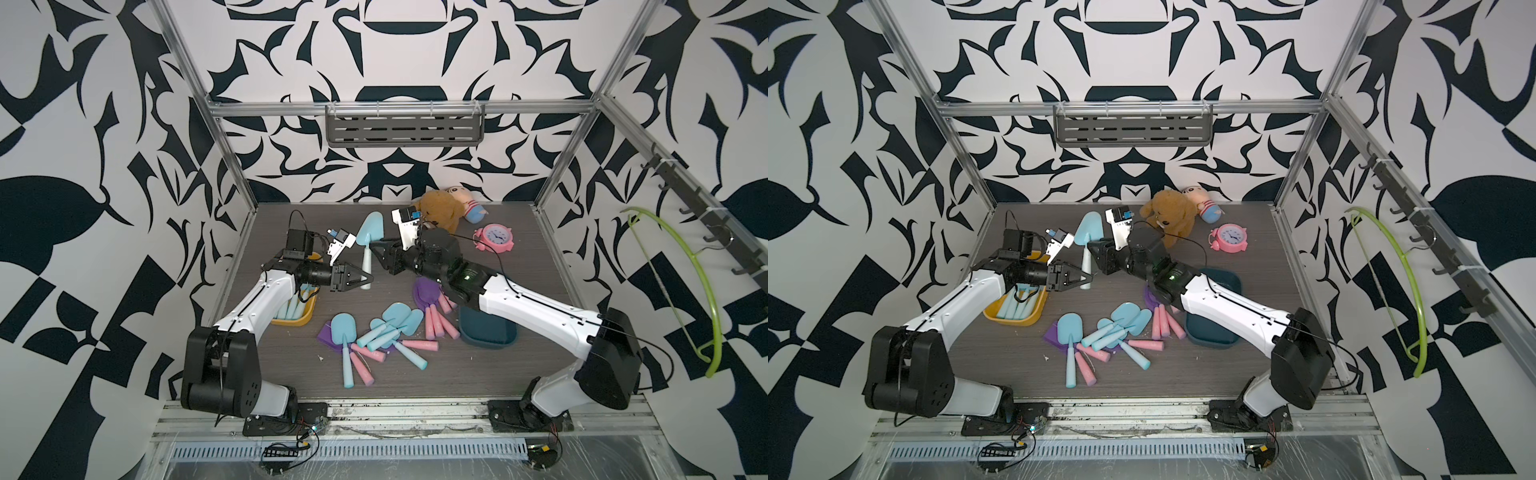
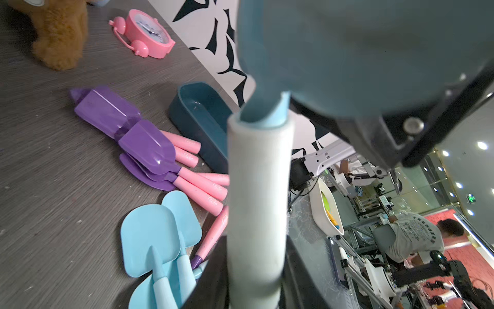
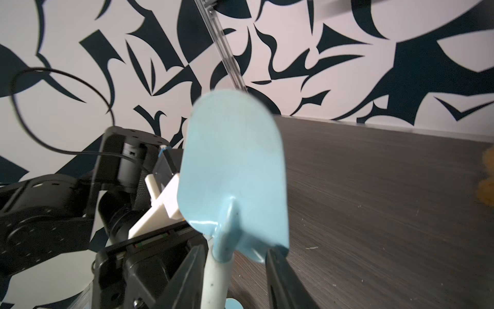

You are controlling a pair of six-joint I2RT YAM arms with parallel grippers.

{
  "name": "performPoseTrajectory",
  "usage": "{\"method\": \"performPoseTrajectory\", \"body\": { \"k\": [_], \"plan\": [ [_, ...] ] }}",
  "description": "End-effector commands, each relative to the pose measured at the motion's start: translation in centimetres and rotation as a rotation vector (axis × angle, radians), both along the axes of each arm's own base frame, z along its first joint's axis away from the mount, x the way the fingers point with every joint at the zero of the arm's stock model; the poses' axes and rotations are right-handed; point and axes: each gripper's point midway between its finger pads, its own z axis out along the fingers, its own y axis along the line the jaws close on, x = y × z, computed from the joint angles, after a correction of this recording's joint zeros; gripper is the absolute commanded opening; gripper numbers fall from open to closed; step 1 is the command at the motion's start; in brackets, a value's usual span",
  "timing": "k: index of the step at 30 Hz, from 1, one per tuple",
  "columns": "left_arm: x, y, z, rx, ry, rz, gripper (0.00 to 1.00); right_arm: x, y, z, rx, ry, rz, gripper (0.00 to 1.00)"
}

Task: Sort the small shovels by color and place them into the storage box
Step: Pick up the shovel from the center of the board.

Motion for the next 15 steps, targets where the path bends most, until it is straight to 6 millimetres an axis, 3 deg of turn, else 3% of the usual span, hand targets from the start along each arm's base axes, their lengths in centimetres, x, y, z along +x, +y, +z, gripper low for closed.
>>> {"method": "performPoseTrajectory", "body": {
  "k": [1,5,15],
  "plan": [
    [-1.6,0.1,2.6,-0.093,-0.075,-0.074,0.00,-1.5,0.1,4.2,0.071,-0.118,0.150,0.42],
    [-2.2,0.1,3.1,-0.124,-0.078,-0.095,0.00,-1.7,0.0,5.5,0.102,-0.142,0.239,0.42],
    [-2.7,0.2,3.4,-0.147,-0.097,-0.111,0.00,0.7,-2.7,6.2,0.084,-0.156,0.184,0.42]
  ]
}}
